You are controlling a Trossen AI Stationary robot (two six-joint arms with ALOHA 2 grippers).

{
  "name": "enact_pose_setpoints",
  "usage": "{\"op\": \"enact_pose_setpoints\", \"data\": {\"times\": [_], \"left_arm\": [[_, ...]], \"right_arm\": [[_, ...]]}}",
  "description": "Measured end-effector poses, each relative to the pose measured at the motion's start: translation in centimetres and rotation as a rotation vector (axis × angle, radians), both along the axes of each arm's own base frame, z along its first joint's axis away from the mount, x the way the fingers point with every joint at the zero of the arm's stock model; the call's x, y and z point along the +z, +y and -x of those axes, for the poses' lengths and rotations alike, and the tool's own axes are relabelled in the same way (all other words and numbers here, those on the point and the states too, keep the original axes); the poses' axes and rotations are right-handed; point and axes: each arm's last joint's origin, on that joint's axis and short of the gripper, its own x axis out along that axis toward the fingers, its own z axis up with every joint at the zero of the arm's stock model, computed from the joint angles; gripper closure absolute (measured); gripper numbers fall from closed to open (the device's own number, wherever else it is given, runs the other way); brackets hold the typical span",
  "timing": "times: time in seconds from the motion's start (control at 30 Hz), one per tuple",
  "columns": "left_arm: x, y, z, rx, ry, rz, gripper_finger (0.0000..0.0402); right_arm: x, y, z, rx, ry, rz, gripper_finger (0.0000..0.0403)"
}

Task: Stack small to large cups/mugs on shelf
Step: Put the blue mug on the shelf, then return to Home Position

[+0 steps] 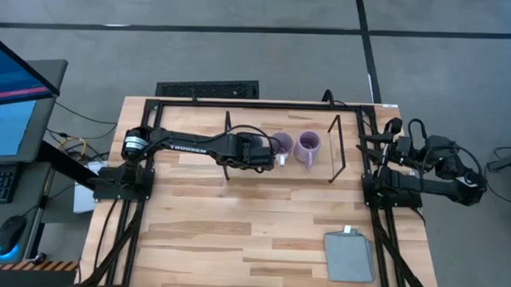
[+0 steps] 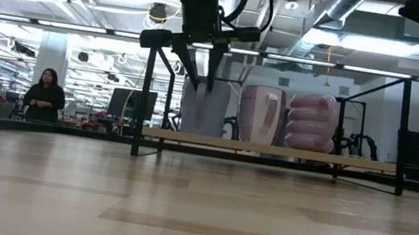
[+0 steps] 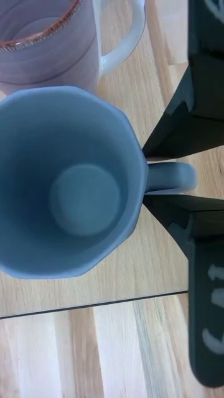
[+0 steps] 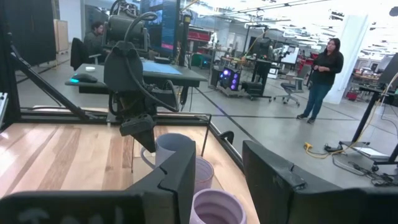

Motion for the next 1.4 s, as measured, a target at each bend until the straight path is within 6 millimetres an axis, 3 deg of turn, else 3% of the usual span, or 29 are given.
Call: {"op": "enact_pose_setpoints", "data": {"times": [0.53, 1.07, 1.4], "left_arm": [[0.01, 0.01, 0.0, 0.0, 0.001, -0.01, 0.0311], [-0.02, -0.06, 0.0, -0.009, 0.002, 0.016, 0.0185], [-0.05, -0.48, 0.06, -0.033, 0.013, 0.04, 0.0147]], "right_arm": [[0.0, 0.0, -0.01, 0.0, 0.0, 0.0, 0.0249], [0.0, 0.0, 0.0, 0.0, 0.0, 0.0, 0.0248], [-0.01, 0.0, 0.0, 0.0, 0.0, 0.0, 0.025]]}}
